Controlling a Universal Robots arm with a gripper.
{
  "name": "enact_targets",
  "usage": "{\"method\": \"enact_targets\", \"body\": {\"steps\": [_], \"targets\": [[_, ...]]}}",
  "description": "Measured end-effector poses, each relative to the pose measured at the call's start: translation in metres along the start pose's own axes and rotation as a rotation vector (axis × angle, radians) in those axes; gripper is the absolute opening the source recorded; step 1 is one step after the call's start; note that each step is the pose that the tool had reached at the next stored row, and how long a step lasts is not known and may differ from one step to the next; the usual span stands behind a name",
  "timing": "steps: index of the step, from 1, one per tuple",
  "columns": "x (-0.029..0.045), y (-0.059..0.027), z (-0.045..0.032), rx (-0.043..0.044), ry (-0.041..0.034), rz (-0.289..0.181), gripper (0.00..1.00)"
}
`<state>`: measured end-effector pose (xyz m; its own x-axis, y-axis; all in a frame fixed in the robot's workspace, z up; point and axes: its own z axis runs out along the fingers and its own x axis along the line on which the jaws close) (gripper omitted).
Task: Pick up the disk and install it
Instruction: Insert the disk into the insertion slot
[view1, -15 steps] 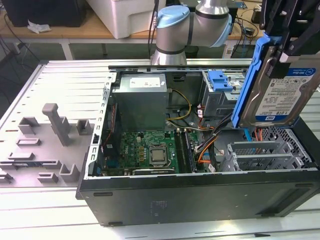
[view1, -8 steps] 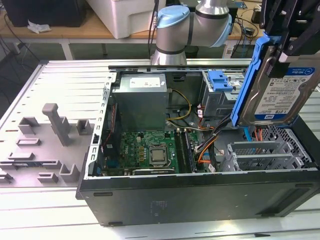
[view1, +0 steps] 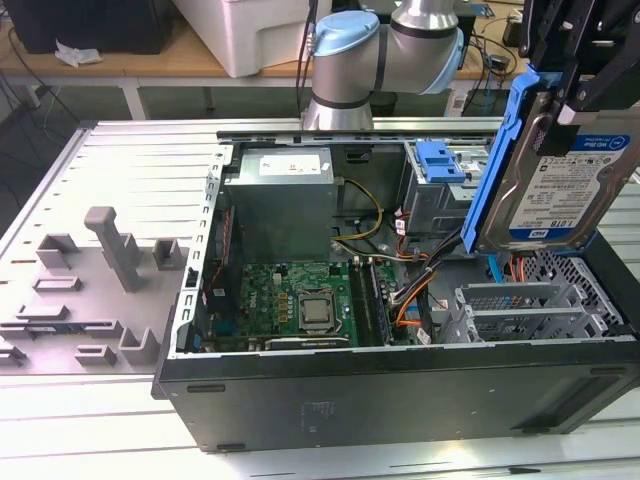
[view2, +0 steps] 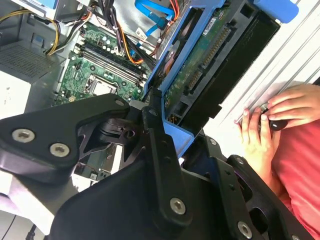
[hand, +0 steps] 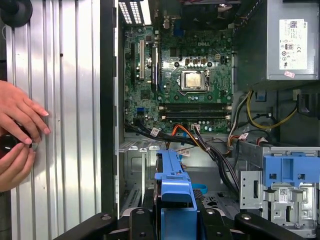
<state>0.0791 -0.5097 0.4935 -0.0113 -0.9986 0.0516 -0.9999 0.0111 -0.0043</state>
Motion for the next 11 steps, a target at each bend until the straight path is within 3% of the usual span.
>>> {"method": "enact_targets", "body": {"steps": [7,11], "targets": [[0.0023,0.0,0.0001,0.0,-0.0007,0.0,0.37],[0.003,-0.0046,0.0002,0.0,-0.0009,0.0,0.37]]}}
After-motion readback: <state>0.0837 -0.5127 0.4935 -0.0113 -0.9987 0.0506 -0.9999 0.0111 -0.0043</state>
